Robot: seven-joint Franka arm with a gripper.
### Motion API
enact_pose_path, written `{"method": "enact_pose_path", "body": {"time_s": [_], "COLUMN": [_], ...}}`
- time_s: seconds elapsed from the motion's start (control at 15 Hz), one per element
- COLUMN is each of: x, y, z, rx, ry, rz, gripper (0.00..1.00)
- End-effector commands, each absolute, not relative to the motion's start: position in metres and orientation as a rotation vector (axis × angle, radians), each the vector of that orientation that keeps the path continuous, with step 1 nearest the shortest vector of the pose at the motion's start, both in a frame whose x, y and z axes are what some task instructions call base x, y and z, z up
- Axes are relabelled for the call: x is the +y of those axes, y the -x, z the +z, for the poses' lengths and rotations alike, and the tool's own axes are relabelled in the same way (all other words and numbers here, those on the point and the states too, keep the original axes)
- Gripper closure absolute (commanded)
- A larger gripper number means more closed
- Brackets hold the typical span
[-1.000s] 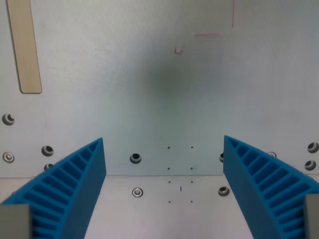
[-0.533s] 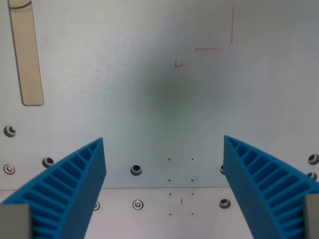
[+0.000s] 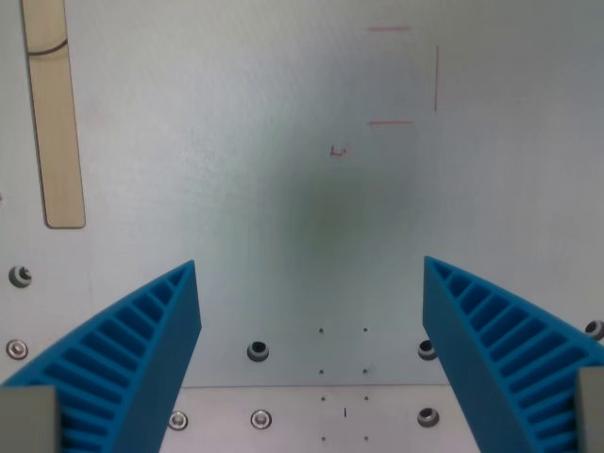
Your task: Rotate around base negative y
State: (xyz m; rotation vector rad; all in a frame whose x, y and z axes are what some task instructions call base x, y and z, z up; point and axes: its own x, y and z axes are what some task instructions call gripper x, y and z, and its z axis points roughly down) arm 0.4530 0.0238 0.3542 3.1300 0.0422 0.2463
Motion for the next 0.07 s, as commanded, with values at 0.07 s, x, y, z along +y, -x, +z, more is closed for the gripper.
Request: {"method": "enact_pose_path", "body": {"time_s": [0.07], "x": [0.0237], "y": [-0.4369], "z": [0.3536], "rx": [0.042], "ry": [-3.052], "rz": [0.698], "gripper": [0.0]}}
